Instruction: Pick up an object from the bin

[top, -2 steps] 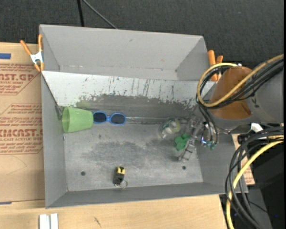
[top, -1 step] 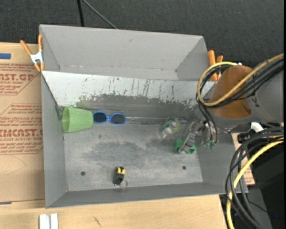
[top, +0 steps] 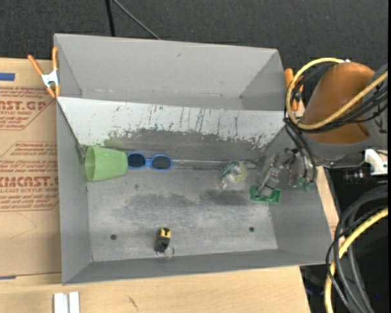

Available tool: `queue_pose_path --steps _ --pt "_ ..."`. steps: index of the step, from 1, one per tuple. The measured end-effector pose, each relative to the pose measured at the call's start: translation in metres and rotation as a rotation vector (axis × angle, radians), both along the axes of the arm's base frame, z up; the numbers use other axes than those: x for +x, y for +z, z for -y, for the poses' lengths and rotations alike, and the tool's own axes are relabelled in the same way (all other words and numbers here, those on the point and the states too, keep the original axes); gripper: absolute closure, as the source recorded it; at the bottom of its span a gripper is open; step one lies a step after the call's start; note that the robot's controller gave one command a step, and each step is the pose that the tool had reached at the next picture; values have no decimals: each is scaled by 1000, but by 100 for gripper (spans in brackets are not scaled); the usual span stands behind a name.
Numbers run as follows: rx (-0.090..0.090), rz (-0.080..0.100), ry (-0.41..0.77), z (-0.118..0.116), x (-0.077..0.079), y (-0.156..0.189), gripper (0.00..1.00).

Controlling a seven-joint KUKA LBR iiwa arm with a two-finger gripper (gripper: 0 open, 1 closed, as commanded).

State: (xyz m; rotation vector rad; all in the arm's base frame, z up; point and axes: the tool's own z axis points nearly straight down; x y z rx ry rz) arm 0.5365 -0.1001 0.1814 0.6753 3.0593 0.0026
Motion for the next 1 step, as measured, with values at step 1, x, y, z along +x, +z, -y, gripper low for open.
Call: queue_pose_path --steps 1 --pt "-1 2 26 -17 5 125 100"
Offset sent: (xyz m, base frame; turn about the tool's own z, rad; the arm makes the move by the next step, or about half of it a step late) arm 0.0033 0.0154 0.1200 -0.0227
